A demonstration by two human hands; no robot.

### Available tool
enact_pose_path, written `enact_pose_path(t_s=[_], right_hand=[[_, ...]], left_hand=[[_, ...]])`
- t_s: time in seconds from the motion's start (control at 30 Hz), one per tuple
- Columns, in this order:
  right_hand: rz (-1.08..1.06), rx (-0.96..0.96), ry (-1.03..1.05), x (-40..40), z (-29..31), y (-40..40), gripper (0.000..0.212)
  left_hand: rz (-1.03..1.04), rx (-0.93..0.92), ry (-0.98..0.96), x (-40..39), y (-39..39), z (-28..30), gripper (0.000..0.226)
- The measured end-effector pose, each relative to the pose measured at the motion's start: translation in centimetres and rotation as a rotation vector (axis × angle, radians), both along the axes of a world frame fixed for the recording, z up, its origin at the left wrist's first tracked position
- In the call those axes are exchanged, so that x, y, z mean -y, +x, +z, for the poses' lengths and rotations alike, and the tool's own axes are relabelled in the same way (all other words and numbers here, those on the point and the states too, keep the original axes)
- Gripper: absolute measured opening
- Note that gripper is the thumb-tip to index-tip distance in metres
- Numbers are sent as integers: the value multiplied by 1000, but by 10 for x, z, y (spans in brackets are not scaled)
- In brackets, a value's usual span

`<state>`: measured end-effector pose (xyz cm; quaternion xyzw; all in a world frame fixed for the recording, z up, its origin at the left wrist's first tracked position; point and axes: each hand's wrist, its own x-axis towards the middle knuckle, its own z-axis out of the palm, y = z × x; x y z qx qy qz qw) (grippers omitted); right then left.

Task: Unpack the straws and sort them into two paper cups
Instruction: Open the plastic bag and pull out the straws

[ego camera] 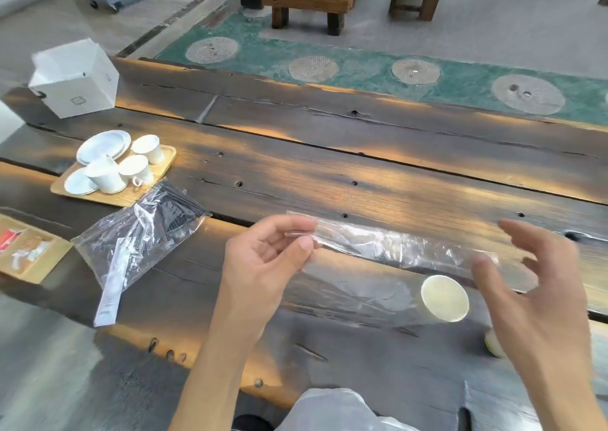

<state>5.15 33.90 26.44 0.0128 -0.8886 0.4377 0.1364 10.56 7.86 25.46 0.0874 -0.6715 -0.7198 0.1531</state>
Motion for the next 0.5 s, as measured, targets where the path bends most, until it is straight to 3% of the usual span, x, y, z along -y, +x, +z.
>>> enact_pose_path(t_s=[0.07, 0.2, 0.37, 0.5], right_hand=[[206, -119, 73, 11, 13, 1, 21], [552, -249, 97, 51, 26, 0, 16], [685, -270, 97, 86, 21, -9, 15], [712, -267, 35, 90, 22, -13, 9]], left_hand=[[-23, -12, -23, -7, 0, 8, 14], [-67, -33, -78, -17, -1, 19, 18], [-46, -35, -51, -24, 1, 27, 41], [-34, -59, -123, -23, 1, 28, 40]])
